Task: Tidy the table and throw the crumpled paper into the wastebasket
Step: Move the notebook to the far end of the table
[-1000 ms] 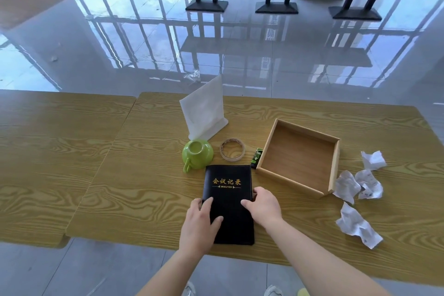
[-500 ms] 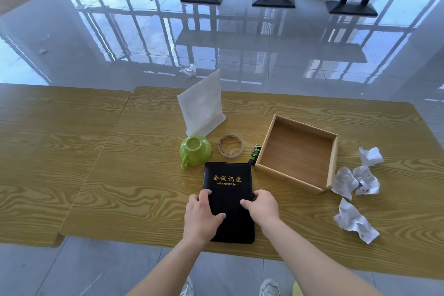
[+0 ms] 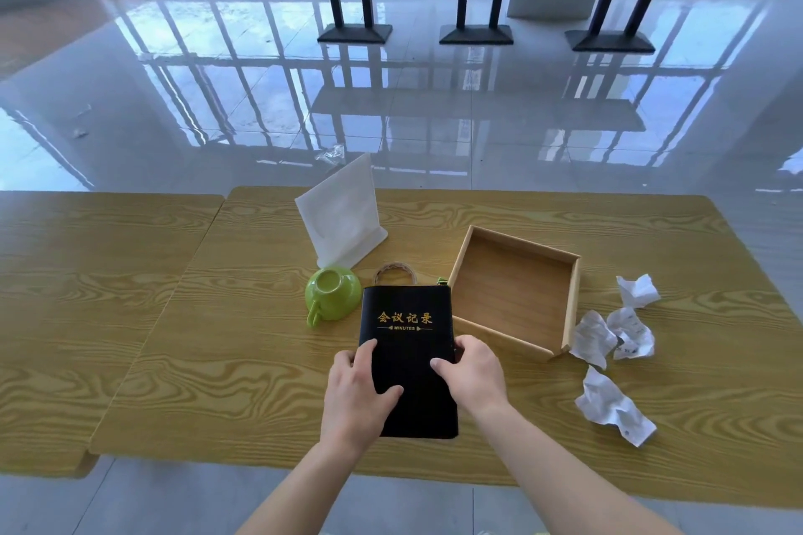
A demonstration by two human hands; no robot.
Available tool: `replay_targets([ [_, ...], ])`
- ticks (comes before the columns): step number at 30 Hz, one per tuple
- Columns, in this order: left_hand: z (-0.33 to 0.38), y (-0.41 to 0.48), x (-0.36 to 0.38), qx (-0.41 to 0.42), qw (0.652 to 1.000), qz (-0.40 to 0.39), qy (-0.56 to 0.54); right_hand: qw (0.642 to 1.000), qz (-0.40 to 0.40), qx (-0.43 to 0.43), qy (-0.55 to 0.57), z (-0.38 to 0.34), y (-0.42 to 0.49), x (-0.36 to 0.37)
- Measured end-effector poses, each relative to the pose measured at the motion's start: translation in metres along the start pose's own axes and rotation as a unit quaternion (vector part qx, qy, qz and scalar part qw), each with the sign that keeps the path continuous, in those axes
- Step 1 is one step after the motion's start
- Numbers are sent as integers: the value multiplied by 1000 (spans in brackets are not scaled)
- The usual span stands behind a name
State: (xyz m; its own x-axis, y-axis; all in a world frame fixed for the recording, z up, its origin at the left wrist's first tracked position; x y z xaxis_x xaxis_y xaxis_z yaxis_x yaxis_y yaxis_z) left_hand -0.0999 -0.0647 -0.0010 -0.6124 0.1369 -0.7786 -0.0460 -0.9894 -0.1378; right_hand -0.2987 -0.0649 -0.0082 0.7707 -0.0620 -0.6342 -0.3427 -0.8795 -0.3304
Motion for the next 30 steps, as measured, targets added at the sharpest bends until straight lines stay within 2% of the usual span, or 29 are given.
replay_targets([
  [9,69,1,18,19,999,28,11,999,25,-44,-6,14,13,-65],
  [15,100,14,26,42,999,30,13,995,82,-53,-26,13,19,-96],
  [22,115,47,35,88,996,-6,-9,987,149,-50,-39,4,24,-112],
  [30,136,93,36,170,982,-85,-15,971,231,16,-52,-5,25,-119],
])
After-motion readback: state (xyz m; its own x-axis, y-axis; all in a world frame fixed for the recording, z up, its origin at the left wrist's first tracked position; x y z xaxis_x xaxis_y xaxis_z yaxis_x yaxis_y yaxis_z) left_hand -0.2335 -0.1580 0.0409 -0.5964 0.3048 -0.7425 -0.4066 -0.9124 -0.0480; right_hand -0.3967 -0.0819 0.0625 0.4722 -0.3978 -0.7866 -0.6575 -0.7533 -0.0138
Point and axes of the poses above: each hand's wrist, its own y-axis towards the middle knuckle, its own x-axis out of the palm, z = x × y, the point moved 5 cm from there along y, towards the middle knuckle
